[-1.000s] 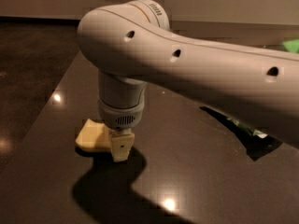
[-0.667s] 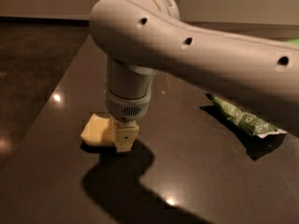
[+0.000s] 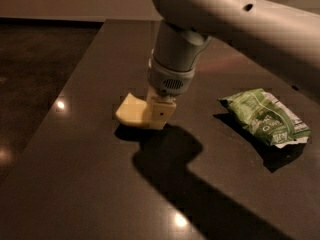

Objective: Move sponge near green jalapeno chip bag

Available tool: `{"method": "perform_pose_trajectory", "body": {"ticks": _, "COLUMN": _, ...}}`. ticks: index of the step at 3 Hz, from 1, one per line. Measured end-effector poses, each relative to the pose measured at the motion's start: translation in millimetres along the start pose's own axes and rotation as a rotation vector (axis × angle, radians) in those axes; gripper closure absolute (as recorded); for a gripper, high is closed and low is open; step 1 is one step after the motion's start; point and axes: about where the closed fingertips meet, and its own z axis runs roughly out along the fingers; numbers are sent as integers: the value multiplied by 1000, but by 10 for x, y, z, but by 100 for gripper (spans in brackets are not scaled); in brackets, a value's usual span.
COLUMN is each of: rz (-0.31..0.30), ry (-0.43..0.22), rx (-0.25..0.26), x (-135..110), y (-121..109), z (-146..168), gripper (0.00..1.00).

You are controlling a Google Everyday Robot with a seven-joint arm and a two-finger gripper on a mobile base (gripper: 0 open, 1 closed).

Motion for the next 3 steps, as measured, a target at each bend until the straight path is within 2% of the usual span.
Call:
{"method": "perform_pose_trajectory", "body": {"ticks": 1, "rz": 80, "ry": 5, "rx": 15, "x": 354, "y": -309, "z": -87, "gripper": 100}}
{"method": "perform_pose_trajectory", "body": {"ticks": 2, "rz": 143, "ry": 24, "rx": -18, "x": 787, "y": -551, "z": -105, "gripper": 100}}
{"method": "perform_pose_trajectory", "body": {"ticks": 3, "rz": 197, "ry": 48, "rx": -56, "x": 1222, "y": -611, "z": -161, "gripper": 100}}
